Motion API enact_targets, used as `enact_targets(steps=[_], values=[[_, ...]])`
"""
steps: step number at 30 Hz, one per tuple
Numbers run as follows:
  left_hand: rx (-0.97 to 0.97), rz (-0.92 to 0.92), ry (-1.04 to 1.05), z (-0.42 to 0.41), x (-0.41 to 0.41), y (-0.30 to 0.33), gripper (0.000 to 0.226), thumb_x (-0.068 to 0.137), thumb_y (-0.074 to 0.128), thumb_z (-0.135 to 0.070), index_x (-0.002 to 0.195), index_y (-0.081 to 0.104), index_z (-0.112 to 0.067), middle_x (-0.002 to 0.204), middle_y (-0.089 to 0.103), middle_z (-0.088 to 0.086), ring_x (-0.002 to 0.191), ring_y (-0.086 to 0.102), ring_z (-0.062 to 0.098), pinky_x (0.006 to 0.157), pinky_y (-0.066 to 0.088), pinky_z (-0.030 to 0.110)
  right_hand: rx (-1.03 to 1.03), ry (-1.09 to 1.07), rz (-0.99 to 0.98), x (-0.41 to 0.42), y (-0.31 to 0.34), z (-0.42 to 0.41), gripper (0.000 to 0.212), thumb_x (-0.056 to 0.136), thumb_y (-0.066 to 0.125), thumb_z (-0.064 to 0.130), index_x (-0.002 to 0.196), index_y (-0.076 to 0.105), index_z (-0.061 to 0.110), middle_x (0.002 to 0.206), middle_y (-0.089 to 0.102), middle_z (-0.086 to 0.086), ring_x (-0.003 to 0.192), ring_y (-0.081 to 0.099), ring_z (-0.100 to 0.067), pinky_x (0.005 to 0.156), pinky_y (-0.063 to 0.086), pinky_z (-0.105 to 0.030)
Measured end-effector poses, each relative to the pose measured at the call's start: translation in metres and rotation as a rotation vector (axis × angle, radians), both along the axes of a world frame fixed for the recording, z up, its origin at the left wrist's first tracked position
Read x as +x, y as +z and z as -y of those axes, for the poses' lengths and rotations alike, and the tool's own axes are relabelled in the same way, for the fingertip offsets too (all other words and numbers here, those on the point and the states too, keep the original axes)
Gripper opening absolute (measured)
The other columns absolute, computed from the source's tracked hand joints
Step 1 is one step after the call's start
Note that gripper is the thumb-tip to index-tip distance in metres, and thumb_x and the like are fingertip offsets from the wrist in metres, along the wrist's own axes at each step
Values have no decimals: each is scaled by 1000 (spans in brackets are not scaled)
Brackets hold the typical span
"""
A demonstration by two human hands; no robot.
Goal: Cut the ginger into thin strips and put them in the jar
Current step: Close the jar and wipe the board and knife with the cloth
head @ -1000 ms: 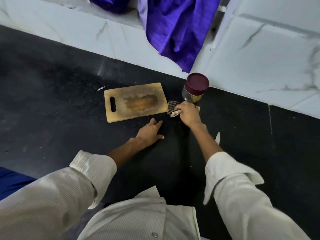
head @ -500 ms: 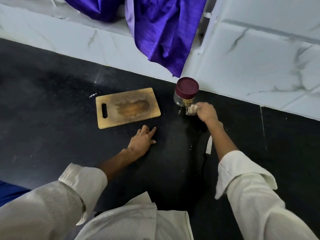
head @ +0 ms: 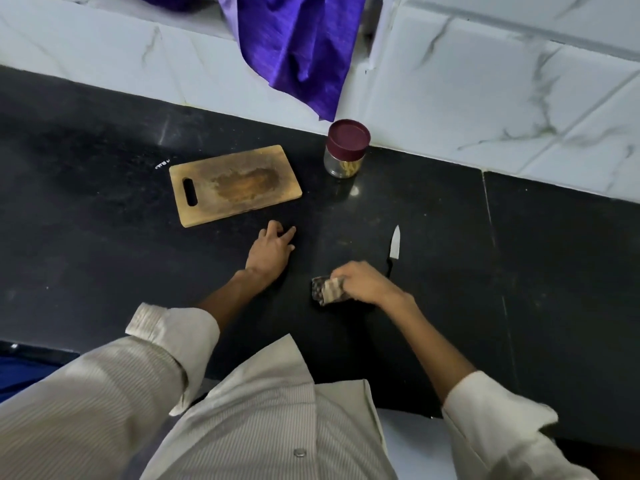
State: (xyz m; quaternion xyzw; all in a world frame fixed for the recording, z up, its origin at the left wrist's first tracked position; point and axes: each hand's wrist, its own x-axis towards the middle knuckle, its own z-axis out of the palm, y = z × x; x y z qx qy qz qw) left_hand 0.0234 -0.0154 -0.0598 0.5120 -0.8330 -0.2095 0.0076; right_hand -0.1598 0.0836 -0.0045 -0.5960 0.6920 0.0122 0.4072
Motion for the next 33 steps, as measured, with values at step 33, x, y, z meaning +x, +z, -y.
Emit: enact_targets(steps=[33], values=[[-42,106,-130,-116,30,3,58,92,41,-6,149,31,-14,158,22,6,125,49,31,94,43,38,-320,102,-125,16,27,-59,36,79,50,0,99,75,16,102,69,-7,99,61,-26,86,48,-42]])
